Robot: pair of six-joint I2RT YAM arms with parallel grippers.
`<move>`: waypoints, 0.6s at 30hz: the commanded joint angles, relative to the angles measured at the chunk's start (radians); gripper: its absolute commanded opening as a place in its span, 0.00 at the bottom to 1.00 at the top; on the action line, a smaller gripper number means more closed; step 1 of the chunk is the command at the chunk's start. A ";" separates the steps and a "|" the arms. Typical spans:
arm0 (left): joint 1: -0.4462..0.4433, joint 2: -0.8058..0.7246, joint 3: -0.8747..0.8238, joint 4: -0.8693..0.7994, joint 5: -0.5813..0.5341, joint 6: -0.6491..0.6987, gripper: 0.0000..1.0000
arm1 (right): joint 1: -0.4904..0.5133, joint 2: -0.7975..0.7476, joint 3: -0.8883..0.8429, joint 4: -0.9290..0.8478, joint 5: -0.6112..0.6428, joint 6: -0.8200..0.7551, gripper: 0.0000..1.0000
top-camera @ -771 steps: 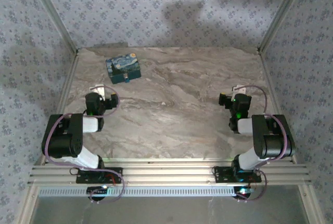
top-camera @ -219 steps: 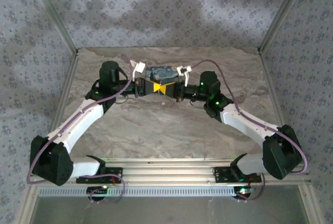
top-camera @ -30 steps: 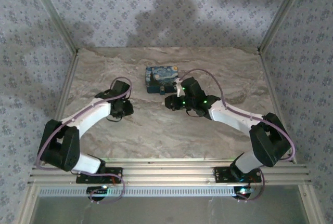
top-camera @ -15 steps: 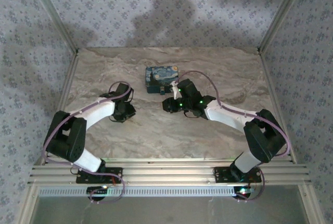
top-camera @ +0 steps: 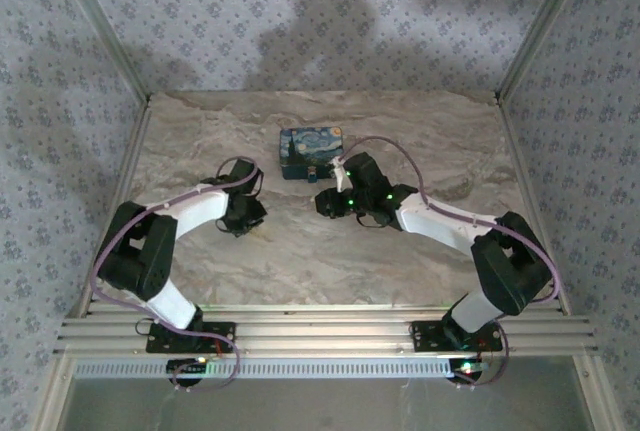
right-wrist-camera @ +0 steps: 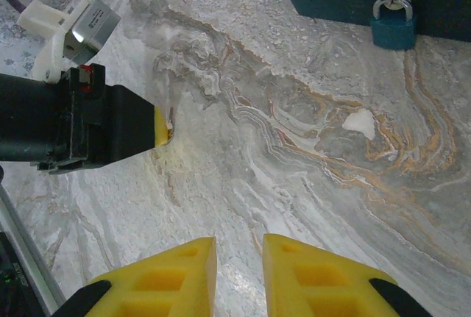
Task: Unlock the padlock with the key
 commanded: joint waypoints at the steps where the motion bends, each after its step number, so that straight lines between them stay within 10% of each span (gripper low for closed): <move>1: -0.005 0.020 0.025 -0.036 0.010 0.066 0.07 | -0.006 -0.037 -0.022 -0.008 -0.004 -0.002 0.24; 18: -0.016 -0.204 0.048 -0.048 0.164 0.620 0.00 | -0.160 -0.210 -0.194 0.111 -0.071 0.165 0.23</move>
